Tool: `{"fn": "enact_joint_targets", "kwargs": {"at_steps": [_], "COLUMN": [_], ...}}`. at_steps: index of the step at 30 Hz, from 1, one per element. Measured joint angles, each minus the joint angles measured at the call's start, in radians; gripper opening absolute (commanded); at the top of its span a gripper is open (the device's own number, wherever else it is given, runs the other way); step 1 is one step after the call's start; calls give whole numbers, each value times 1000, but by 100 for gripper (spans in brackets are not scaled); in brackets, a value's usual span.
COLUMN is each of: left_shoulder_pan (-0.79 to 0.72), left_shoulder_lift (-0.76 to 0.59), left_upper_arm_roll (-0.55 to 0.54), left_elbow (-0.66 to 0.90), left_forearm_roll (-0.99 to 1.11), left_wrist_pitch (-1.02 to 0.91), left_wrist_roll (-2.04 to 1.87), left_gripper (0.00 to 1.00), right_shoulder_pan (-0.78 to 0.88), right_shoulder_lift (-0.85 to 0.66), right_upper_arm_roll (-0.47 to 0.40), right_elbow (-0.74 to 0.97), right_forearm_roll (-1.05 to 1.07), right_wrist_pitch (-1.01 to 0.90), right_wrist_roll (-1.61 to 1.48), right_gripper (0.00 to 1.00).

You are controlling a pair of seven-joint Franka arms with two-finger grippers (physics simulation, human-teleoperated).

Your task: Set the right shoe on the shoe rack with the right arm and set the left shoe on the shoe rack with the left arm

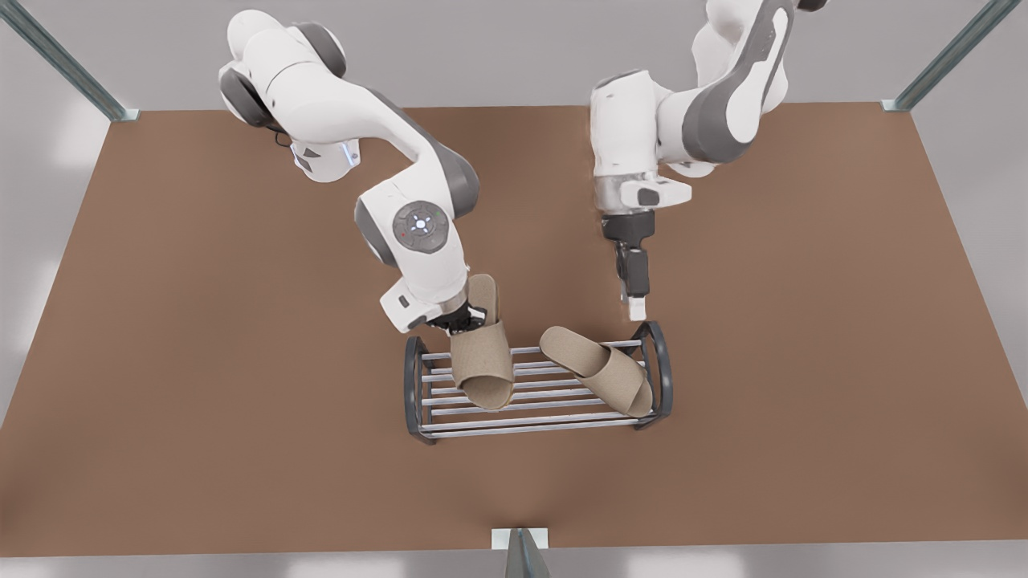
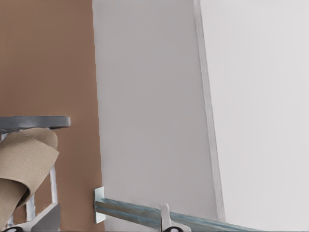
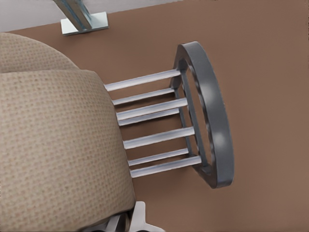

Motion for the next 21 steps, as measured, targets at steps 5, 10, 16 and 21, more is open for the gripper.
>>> {"fn": "enact_joint_targets", "kwargs": {"at_steps": [5, 10, 16, 21], "left_shoulder_pan": [218, 500, 773, 844], "left_shoulder_lift": [38, 81, 25, 10], "left_upper_arm_roll": [134, -165, -391, -427], "left_elbow": [151, 121, 116, 116], "left_forearm_roll": [-366, -515, -570, -596], "left_wrist_pitch": [-522, -691, -745, -741], "left_wrist_roll": [631, 1129, 1574, 1844], "left_gripper": [100, 100, 100, 100], "right_shoulder_pan": [38, 63, 68, 80], "right_shoulder_lift": [53, 95, 131, 156], "right_upper_arm_roll": [-31, -35, -34, -34], "right_elbow": [46, 44, 34, 23], "right_forearm_roll": [-11, -49, -103, -120], "right_wrist_pitch": [52, 95, 126, 139], "right_wrist_roll": [70, 124, 171, 201], "right_gripper": [21, 21, 21, 21]}}
